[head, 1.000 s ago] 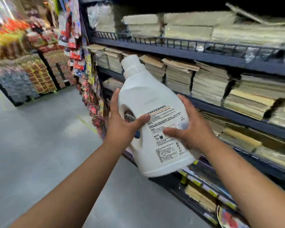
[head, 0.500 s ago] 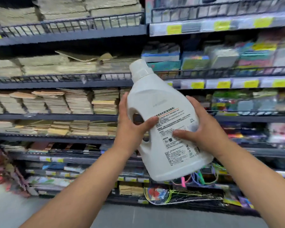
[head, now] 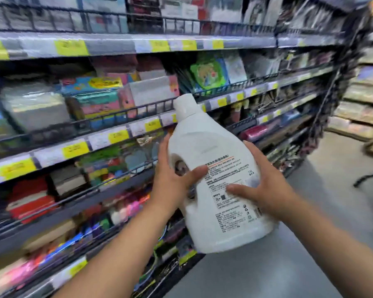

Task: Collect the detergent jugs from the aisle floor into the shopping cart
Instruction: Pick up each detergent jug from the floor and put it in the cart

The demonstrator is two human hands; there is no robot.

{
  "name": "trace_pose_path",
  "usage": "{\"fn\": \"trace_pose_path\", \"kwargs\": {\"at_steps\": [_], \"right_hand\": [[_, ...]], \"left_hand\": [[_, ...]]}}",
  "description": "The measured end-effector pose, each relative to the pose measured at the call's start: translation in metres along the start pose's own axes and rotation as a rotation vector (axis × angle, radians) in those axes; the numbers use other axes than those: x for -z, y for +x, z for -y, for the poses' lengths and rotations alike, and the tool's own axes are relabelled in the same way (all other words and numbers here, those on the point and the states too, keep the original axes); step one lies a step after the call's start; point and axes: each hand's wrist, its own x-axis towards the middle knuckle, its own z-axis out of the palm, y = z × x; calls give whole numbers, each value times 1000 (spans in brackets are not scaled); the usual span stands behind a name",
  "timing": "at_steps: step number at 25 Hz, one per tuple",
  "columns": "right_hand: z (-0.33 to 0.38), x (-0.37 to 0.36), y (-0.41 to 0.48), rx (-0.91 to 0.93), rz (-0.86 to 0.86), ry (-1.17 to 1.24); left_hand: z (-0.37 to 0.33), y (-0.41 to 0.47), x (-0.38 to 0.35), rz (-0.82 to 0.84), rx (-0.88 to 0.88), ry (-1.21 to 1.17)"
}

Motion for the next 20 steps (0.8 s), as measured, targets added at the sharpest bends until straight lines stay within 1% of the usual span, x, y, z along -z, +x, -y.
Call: {"fn": "trace_pose_path", "kwargs": {"at_steps": [2, 4, 6, 8, 10, 15, 17, 20], "right_hand": [[-28, 33, 16, -67, -106, -47], [-52, 60, 23, -130, -211, -98], [-80, 89, 27, -224, -329, -131], [-108, 118, 26, -297, -407, -130], [-135, 147, 21, -364, -490, -124], [-208, 232, 15, -478, -626, -132], [-236, 273, 18, -488, -671, -182], [-276, 333, 31, -486, -703, -161]], "left_hand": [[21, 42, -53, 117, 20, -72], [34, 73, -98, 208, 0, -105], [45, 100, -149, 343, 12, -171], [52, 121, -202, 494, 25, -238], [63, 135, -256, 594, 53, -274], [80, 159, -395, 733, 63, -296], [83, 170, -455, 786, 45, -298], [86, 192, -535, 840, 63, -313]]}}
